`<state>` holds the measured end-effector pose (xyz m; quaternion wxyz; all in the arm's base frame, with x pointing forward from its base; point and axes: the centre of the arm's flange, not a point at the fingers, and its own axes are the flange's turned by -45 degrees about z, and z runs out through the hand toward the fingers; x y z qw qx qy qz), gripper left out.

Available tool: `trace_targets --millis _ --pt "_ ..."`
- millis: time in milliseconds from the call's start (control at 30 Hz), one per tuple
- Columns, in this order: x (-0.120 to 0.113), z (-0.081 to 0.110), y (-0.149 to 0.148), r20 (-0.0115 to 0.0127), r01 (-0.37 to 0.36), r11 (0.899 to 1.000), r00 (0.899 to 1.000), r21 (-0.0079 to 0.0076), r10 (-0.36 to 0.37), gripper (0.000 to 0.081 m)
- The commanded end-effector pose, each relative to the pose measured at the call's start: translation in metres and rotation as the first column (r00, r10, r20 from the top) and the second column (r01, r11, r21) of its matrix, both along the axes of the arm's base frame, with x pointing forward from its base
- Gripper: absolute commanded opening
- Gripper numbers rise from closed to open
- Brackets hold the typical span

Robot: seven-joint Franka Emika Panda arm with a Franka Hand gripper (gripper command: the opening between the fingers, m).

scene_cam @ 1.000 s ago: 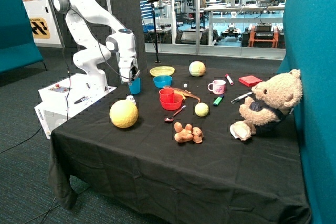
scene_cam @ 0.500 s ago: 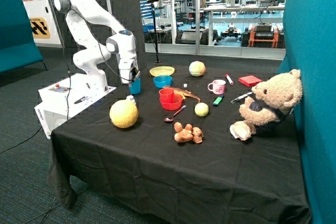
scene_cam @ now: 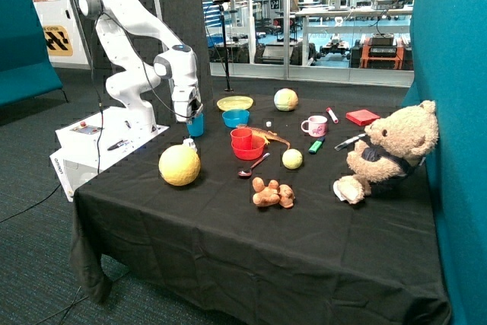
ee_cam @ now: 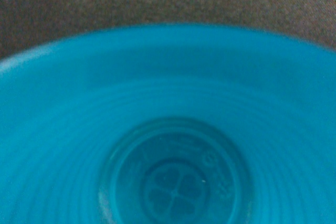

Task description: Match the cups with the appropriate bowls

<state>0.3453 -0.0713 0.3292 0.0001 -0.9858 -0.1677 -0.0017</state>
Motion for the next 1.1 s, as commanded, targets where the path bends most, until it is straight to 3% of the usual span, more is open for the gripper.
trace_targets --millis 0,567,1067 --pt "0.003 0.0 -0.002 -0.0034 0.004 1.0 1.0 -0.0007 -0.004 0.0" --pt "0.004 0.003 0.002 -0.0034 0.005 1.0 1.0 -0.0007 -0.005 0.0" --pt "0.024 0.029 -0.007 -0.0034 0.037 0.999 0.999 -0.0007 -0.037 0.0"
